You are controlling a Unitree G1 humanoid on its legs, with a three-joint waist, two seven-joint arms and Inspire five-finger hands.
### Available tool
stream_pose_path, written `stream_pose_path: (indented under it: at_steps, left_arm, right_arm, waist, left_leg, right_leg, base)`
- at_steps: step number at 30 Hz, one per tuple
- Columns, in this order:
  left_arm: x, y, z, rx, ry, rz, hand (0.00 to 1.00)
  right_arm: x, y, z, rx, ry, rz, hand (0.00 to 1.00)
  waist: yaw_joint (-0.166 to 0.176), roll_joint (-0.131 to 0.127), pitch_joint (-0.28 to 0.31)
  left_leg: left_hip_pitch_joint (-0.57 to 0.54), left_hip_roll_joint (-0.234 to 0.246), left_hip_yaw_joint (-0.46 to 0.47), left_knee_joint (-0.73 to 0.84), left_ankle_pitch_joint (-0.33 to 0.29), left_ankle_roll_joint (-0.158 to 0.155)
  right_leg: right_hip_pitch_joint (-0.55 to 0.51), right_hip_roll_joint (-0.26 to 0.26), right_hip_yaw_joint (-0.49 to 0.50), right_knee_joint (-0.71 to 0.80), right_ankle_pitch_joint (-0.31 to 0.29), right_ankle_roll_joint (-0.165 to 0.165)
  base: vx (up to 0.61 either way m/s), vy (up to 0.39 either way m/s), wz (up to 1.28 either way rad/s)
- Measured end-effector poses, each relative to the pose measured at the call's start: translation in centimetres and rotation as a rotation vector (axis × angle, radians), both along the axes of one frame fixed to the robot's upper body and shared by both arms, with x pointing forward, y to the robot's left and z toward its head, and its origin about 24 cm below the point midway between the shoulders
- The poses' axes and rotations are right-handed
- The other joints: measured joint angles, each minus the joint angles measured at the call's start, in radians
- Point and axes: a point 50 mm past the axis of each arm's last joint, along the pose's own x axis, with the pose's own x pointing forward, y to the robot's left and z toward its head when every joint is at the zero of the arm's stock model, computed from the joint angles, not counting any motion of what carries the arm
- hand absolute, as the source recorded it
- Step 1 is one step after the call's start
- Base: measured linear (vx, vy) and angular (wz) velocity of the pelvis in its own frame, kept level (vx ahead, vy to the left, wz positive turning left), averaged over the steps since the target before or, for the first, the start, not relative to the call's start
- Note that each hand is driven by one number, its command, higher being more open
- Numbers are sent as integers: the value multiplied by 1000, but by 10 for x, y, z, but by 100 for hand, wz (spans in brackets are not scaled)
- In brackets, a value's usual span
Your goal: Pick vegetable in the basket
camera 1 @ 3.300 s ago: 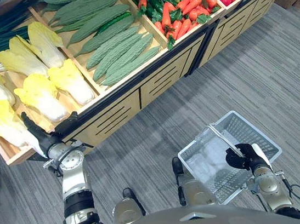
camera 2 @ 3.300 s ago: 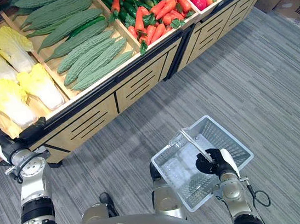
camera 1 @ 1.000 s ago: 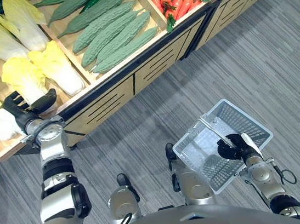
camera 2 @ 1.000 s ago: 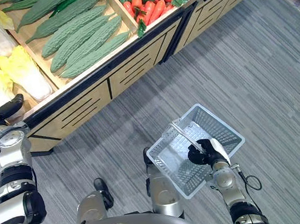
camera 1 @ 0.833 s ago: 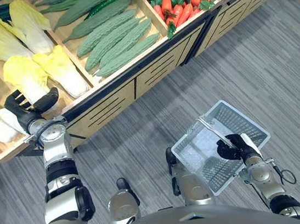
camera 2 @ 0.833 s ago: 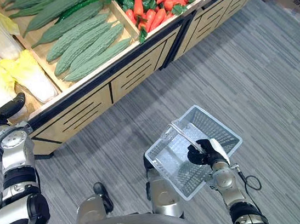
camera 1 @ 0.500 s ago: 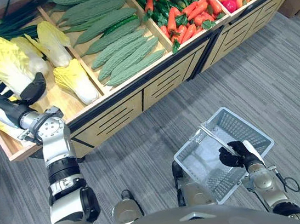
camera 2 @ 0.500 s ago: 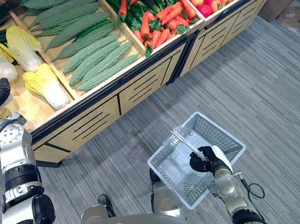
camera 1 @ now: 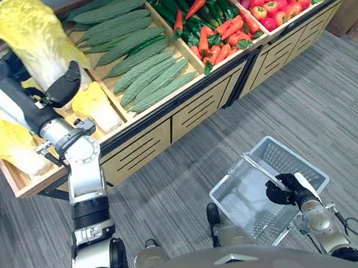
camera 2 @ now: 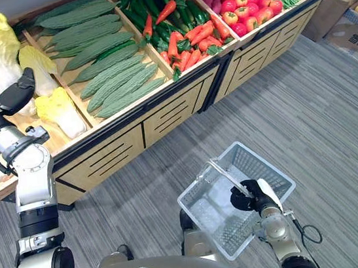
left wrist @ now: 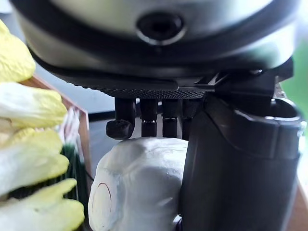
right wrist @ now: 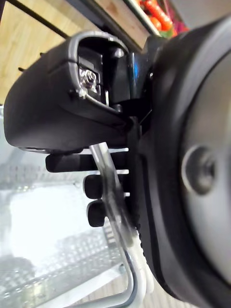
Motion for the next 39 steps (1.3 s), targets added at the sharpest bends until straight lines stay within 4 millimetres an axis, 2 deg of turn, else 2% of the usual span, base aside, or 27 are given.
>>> stream_pose_path:
  at_steps: [5, 8, 13, 16, 18, 22, 26, 28, 32, 35, 39]
  left_arm:
    - [1, -23, -9, 56, 45, -169, 0]
    - [1, -38, -10, 86, 52, -264, 0]
    - [-1, -58, -12, 124, 55, -383, 0]
    - [-3, -71, -18, 141, 73, -462, 0]
    - [-6, -86, -21, 165, 83, -547, 0]
    - [-11, -113, -25, 204, 90, -711, 0]
    - [-21, -140, -23, 199, 53, -879, 0]
    - [-26, -152, -19, 186, 29, -958, 0]
    - [-32, -167, -16, 147, -1, -1085, 0]
    - [-35, -177, -16, 131, 9, -1190, 0]
    - [-44, -186, -14, 158, 13, -1335, 0]
  right_arm:
    - [21, -19, 29, -87, -85, 59, 0]
    - [36, -26, 46, -130, -138, 91, 0]
    - [47, -32, 58, -163, -158, 124, 0]
    - [52, -38, 66, -199, -158, 153, 0]
    - [57, -39, 73, -219, -175, 174, 0]
    - [68, -33, 80, -230, -194, 226, 0]
    - [78, -21, 96, -244, -269, 293, 0]
    - [84, -15, 107, -262, -306, 344, 0]
    - [93, -9, 122, -304, -342, 425, 0]
    - [99, -1, 128, -307, -360, 469, 0]
    - [103, 9, 135, -312, -378, 542, 0]
  waist:
    - [-3, 34, -20]
    - [-9, 43, -23]
    - [-23, 52, -20]
    - [-28, 69, -18]
    - [-28, 80, -13]
    - [-28, 85, -11]
    - [-28, 92, -5]
    - [-17, 104, 0]
    - [2, 122, 5]
    - [11, 122, 6]
    - [4, 126, 6]
  left_leg:
    - [16, -5, 63, 16, -28, 6]
    - [22, -5, 103, 36, -43, 9]
    - [38, -3, 155, 69, -76, 14]
    - [55, -2, 197, 96, -108, 20]
    - [72, -2, 237, 113, -130, 22]
    - [94, 13, 298, 146, -168, 20]
    - [124, 30, 364, 154, -184, 10]
    - [140, 53, 404, 169, -196, -3]
    - [169, 73, 456, 171, -204, -19]
    - [185, 86, 501, 180, -211, -32]
    - [193, 104, 547, 199, -221, -48]
  right_leg:
    - [-17, -2, 68, 0, 8, 14]
    - [-31, 0, 111, 0, 15, 23]
    - [-33, 1, 163, 0, 22, 33]
    - [-32, 1, 205, 0, 26, 41]
    - [-34, 3, 242, 0, 30, 47]
    - [-35, 20, 296, 0, 33, 52]
    - [-40, 39, 341, 1, 32, 50]
    - [-44, 63, 366, 5, 34, 51]
    - [-51, 94, 402, 16, 33, 51]
    - [-61, 117, 435, 29, 31, 48]
    - [-81, 144, 469, 44, 30, 46]
  base:
    - [-56, 15, -34]
    - [-45, 8, -38]
    - [-45, 13, -33]
    - [-52, 38, -41]
    - [-46, 54, -47]
    - [-32, 33, -46]
    - [15, 32, -44]
    - [70, 5, -42]
    - [62, -23, -36]
    - [17, -26, -39]
    - [14, -14, -33]
